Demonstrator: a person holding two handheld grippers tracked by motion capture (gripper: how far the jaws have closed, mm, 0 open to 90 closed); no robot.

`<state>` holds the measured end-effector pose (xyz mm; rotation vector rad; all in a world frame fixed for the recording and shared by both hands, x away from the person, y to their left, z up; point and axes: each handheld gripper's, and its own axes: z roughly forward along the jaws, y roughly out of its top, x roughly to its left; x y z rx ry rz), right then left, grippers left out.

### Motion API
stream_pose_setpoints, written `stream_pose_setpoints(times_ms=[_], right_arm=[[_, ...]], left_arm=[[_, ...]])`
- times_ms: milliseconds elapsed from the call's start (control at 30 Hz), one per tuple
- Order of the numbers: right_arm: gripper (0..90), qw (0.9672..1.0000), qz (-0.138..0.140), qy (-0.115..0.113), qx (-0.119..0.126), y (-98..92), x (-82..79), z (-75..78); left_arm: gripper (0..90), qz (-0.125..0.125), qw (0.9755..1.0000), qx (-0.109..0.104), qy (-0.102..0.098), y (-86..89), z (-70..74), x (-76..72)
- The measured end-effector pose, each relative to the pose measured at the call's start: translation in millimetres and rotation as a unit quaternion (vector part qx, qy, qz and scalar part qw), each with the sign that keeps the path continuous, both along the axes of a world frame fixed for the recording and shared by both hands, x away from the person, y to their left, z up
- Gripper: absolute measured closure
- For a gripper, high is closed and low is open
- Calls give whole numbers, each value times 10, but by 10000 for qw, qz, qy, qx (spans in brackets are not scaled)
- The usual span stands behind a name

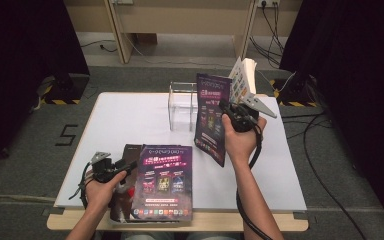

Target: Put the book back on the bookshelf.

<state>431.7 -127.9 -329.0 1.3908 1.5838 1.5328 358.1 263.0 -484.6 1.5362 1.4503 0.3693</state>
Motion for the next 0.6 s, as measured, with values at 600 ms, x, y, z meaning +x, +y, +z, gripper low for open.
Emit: stream_pose_setpoints(times_ms=[600], right_arm=[[840,9998,-133,-109,-37,45,103,37]], left_arm=[[425,-17,10000,15,-25,-10,10,-9]])
